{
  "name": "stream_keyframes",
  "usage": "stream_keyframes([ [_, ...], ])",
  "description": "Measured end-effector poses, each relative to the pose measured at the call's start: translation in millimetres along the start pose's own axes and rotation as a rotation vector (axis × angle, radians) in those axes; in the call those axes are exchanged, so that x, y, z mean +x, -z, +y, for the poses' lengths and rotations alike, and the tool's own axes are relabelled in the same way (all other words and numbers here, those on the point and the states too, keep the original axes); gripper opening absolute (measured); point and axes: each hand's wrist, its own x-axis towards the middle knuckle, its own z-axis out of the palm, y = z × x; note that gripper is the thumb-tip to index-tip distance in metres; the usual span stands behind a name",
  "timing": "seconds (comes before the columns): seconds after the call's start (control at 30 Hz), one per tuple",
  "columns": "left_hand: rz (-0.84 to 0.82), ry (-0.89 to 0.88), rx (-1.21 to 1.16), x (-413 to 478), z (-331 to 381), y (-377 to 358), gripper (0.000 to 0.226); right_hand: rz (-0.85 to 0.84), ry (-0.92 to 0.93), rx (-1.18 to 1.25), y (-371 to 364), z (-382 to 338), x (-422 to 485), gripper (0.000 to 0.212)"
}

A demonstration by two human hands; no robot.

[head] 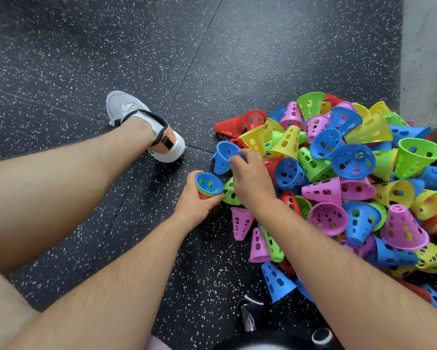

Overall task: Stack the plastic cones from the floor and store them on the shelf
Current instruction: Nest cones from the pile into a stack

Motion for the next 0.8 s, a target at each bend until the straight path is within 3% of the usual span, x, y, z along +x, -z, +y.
stream_keyframes([
  [0.13, 0.002, 0.008, -0.015, 1.2, -1.3, 0.4, 0.074, -0.008, 0.029, 0.203, 5.6, -8.9, -1.7, 0.012],
  [0.43, 0.037, 0.033, -0.047, -0.6, -3.0, 3.9, 0.077, -0.281, 0.079, 0.206, -7.3, -17.0, -29.8, 0.029],
  [0.57, 0.025, 0.022, -0.022, 1.9, 2.0, 6.8, 0.078, -0.302, 0.036, 0.253, -10.7, -15.1, -27.5, 0.027],
  [0.7, 0.034, 0.008, 0.004, 7.9, 2.8, 7.2, 0.055, -0.33, -0.015, 0.252, -6.6, -17.4, -19.3, 0.03],
  [0.8, 0.071, -0.005, -0.04, 15.8, 8.3, 7.8, 0.06, -0.293, -0.031, 0.215, -0.2, -16.2, -2.2, 0.03],
])
